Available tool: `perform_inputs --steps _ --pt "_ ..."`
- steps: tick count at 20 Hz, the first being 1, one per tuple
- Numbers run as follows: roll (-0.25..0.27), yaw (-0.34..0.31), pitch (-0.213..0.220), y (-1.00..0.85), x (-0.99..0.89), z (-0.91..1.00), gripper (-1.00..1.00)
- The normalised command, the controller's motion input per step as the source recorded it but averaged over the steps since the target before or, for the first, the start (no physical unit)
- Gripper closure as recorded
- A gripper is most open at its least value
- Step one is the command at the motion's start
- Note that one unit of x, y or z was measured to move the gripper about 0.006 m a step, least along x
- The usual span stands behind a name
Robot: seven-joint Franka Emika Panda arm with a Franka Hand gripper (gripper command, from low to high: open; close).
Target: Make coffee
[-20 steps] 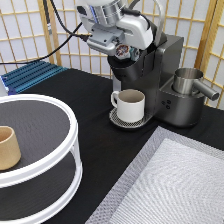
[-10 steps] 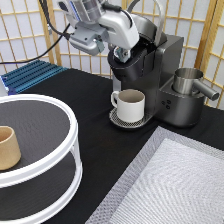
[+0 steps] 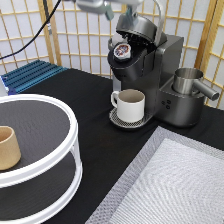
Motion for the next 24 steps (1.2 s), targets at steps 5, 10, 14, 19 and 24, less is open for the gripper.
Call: perform_inputs --steps 5,10,14,19,24 --pt "-0.339 -0.041 0.034 0.67 0.10 0.27 -1.00" --pt "-0.342 0.000 0.062 0.36 0.21 0.00 -1.00" --pt "-0.296 0.037 0.047 0.11 0.27 0.06 -1.00" --pt "-0.210 0.055 0.060 0.03 0.65 0.36 -1.00" --pt "-0.187 0.031 0.151 0.22 0.88 0.38 -1.00"
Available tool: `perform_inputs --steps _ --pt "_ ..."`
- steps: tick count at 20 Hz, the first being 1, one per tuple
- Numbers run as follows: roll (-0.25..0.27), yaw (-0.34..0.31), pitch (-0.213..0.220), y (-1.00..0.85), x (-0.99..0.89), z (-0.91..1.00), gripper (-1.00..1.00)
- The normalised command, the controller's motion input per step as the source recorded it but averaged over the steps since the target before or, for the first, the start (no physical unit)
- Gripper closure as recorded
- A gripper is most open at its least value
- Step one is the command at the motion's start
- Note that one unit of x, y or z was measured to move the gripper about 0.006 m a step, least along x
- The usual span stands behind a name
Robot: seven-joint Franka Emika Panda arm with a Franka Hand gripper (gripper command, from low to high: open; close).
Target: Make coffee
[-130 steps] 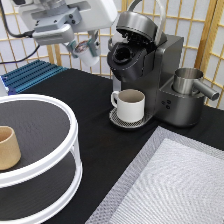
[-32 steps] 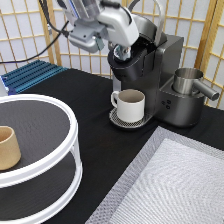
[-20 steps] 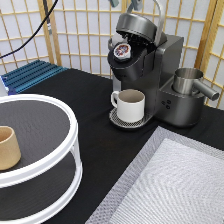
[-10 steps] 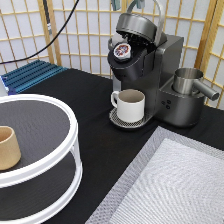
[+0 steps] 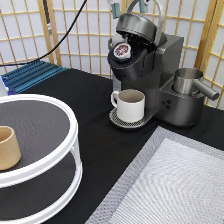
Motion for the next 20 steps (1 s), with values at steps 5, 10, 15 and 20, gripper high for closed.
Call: perform_inputs --steps 5,10,15,20 --pt "-0.070 0.063 0.237 0.14 0.59 0.25 -1.00" --pt "-0.004 0.077 0.274 0.00 0.25 0.03 -1.00" --pt "0.003 0.037 0.094 0.03 -0.45 0.71 -1.00" --pt "0.004 0.006 0.000 0.23 -0.35 1.00 -1.00"
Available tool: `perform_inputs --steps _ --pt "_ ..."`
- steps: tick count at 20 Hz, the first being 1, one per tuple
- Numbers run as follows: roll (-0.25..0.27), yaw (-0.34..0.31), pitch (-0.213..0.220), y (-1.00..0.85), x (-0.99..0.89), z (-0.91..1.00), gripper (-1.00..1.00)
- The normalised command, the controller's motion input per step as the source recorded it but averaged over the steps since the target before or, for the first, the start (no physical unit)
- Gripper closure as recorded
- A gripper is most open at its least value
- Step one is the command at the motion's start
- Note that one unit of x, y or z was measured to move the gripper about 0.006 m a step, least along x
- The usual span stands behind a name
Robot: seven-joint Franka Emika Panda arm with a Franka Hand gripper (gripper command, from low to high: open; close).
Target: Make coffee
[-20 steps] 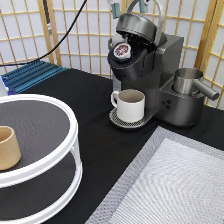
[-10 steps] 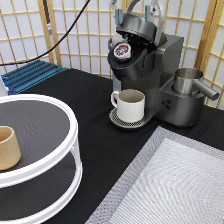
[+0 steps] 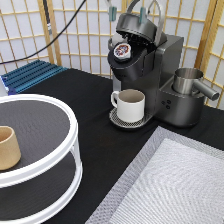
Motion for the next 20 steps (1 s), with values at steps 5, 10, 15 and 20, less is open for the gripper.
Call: perform_inputs --steps 5,10,15,20 --pt "0.033 0.000 0.043 0.37 0.23 0.58 -1.00" --pt "0.138 0.000 0.083 0.03 0.05 -0.07 -1.00" --pt "0.128 0.000 0.111 0.04 0.01 -0.10 -1.00" --pt "0.074 -0.020 0.123 0.07 0.20 0.08 -1.00"
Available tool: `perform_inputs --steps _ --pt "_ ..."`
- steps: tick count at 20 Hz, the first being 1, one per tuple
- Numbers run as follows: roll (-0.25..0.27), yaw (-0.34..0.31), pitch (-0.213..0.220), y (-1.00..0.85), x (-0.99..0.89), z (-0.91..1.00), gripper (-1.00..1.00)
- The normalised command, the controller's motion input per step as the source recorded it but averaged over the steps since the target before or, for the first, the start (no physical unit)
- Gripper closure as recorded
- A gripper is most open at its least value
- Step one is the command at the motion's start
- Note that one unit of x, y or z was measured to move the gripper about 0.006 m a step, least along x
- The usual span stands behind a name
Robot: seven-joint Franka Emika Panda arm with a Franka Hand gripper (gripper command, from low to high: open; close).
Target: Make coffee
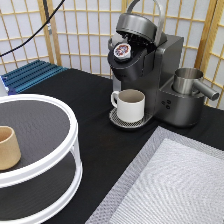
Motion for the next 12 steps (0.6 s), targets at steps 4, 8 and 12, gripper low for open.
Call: perform_inputs --steps 4,8,12 --pt "0.057 -0.045 0.067 -0.06 0.44 0.07 -1.00" --pt "0.042 -0.072 0.043 -0.12 0.44 -0.04 -1.00" --pt "0.029 -0.078 0.036 -0.07 0.26 -0.12 -1.00"
